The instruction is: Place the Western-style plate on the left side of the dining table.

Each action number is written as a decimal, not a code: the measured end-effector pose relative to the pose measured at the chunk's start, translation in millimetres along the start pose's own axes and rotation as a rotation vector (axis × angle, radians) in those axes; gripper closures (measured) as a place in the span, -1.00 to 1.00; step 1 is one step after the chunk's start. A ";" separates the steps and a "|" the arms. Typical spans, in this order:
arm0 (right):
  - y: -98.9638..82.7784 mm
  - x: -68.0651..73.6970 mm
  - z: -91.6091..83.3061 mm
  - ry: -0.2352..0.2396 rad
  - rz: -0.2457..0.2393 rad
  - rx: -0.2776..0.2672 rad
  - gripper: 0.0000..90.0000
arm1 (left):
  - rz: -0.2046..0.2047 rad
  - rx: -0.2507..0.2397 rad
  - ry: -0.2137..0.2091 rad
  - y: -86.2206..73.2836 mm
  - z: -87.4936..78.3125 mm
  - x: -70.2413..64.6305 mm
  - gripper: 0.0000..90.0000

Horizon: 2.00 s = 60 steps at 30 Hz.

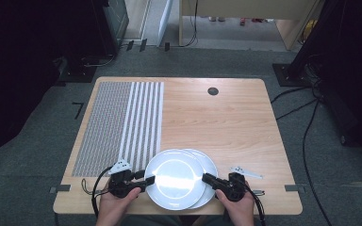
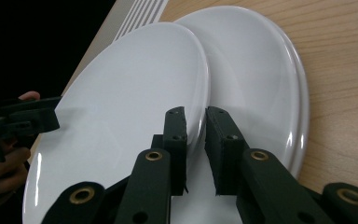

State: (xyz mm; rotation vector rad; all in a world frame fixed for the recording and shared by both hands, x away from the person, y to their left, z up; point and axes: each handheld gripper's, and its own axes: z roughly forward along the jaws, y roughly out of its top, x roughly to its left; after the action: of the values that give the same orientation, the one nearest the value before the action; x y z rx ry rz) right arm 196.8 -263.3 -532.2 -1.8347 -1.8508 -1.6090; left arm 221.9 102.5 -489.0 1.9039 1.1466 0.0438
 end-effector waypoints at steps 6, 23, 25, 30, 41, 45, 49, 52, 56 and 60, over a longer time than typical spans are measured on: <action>0.4 -1.4 1.6 0.011 0.027 -0.005 0.77 | 0.005 0.014 0.024 -1.7 -7.5 7.4 0.09; 3.4 -4.2 7.1 0.031 0.123 -0.019 0.86 | -0.011 0.014 -0.044 -7.3 -14.7 7.7 0.46; 5.3 -5.3 7.0 0.059 0.170 -0.025 0.89 | -0.018 0.010 -0.033 -9.1 -15.0 7.7 0.47; 8.9 -3.3 7.4 0.099 0.204 -0.045 0.90 | -0.023 -0.022 0.001 -13.2 -18.1 6.5 0.59; 9.3 0.9 10.7 0.057 0.145 -0.071 0.92 | -0.083 -0.023 -0.055 -19.9 -14.1 10.5 0.47; 9.9 2.0 10.6 0.055 0.139 -0.075 0.92 | -0.086 -0.027 -0.046 -21.0 -13.3 9.4 0.48; 10.4 4.6 9.8 0.052 0.147 -0.082 0.93 | -0.114 -0.041 -0.054 -22.8 -14.3 10.1 0.51; 11.9 4.5 8.7 0.068 0.175 -0.083 0.97 | -0.125 -0.057 -0.072 -22.8 -16.4 9.9 0.59; 12.5 4.7 7.9 0.084 0.198 -0.086 0.98 | -0.130 -0.064 -0.067 -23.3 -16.2 8.8 0.60; 11.9 5.3 8.1 0.077 0.209 -0.088 0.98 | -0.136 -0.065 -0.063 -23.2 -15.7 7.8 0.60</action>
State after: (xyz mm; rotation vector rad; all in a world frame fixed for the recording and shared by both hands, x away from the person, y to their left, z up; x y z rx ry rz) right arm 209.1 -257.4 -525.2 -1.8986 -1.5229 -1.6833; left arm 203.3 122.7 -498.6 1.7550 1.2146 -0.0527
